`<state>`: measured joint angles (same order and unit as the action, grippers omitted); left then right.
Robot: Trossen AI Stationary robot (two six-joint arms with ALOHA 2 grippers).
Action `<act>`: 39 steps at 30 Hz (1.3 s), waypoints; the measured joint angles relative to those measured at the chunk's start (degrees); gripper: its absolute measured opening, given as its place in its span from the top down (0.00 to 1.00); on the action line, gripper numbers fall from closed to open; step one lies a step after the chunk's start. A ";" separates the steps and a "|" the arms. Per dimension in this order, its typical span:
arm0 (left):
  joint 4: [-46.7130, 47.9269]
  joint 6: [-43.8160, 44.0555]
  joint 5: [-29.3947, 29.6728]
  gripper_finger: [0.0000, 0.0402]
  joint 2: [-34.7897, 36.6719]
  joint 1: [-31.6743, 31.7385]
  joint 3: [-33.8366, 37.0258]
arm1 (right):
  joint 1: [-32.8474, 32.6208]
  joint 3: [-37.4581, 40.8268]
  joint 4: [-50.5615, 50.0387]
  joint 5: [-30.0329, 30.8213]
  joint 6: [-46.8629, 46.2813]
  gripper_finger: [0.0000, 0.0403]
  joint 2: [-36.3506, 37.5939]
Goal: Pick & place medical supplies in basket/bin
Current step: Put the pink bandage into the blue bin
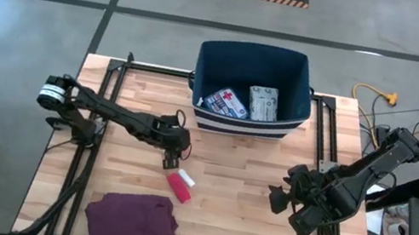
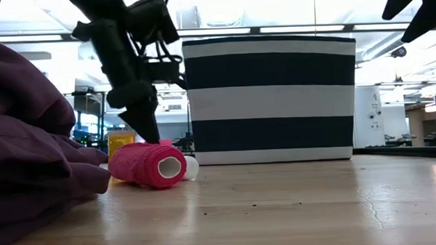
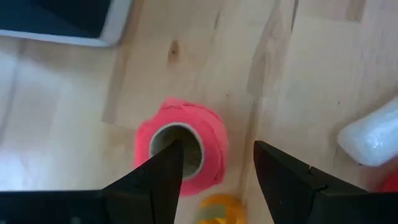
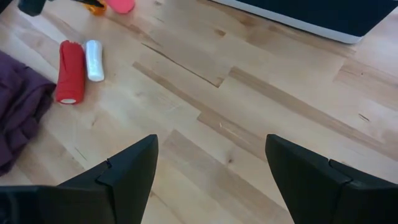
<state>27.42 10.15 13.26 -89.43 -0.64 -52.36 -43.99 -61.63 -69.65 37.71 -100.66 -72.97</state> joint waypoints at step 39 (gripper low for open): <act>-3.22 5.89 2.99 0.95 4.73 -6.93 -23.36 | 0.00 0.02 -0.42 -0.17 2.09 0.38 0.13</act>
<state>24.20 16.04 16.24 -84.70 -7.57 -75.72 -43.99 -61.60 -70.06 37.54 -98.57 -72.84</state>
